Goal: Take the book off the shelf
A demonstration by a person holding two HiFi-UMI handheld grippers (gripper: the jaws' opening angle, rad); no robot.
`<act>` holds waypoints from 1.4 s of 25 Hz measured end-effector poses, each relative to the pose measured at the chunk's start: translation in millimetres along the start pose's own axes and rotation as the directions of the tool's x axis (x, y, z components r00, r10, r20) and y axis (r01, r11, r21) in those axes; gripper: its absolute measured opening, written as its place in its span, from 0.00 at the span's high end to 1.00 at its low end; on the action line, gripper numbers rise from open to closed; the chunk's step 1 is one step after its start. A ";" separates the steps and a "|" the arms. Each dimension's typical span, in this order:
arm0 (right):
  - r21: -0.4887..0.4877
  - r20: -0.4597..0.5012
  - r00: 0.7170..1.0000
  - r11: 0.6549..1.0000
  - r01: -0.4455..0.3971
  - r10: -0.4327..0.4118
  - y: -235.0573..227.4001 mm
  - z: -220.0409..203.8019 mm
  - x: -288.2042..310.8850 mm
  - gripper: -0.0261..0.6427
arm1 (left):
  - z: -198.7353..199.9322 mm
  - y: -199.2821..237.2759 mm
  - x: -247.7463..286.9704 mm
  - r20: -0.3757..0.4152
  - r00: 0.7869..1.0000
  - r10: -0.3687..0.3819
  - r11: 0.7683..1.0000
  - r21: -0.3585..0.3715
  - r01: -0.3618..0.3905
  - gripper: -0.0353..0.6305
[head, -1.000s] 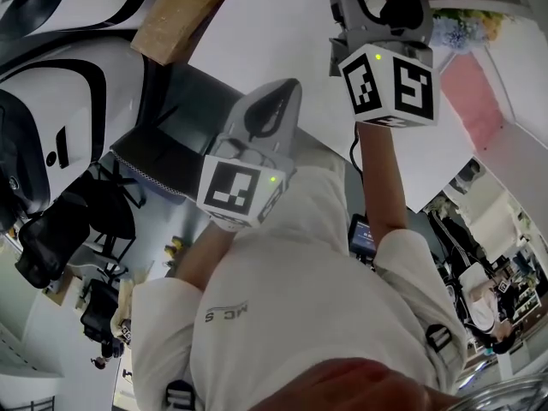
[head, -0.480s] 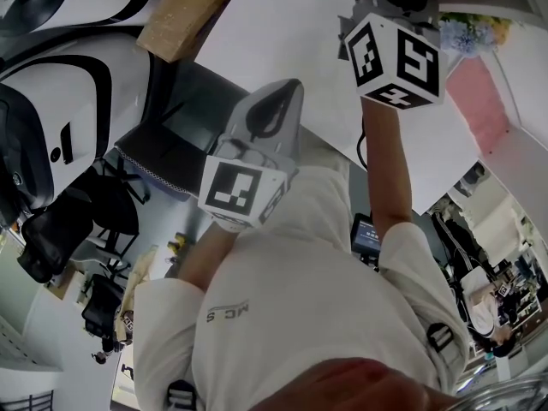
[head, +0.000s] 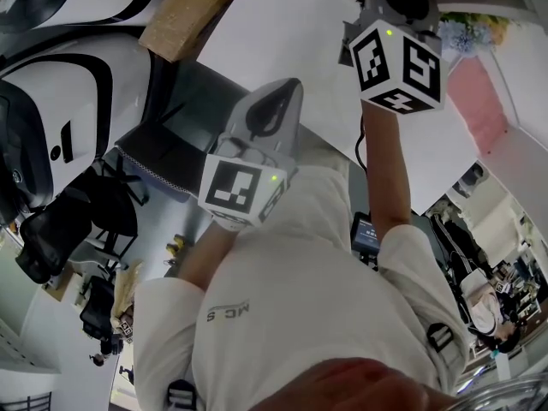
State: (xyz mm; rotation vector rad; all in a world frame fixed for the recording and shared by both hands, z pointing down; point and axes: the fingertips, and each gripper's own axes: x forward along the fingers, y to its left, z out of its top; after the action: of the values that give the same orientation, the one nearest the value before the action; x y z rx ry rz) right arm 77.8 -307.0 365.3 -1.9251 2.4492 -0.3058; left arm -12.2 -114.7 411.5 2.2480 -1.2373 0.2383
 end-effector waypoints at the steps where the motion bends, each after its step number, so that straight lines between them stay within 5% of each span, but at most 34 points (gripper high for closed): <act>1: 0.000 -0.001 1.000 1.000 0.000 0.000 0.1 -0.3 -2.6 0.71 | 0.5 -0.3 -0.5 0.002 1.000 -0.001 1.000 0.002 0.001 0.95; 35: 0.026 -0.063 0.998 1.000 0.002 0.000 13.9 8.6 -120.5 0.71 | 20.3 -27.3 -34.0 0.041 0.996 -0.075 0.995 0.068 0.072 0.95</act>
State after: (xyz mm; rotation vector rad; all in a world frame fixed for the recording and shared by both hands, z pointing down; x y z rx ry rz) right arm 94.9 -189.1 341.3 -1.9356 2.4693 -0.4029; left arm -11.0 -89.9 370.3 2.3625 -1.1821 0.2069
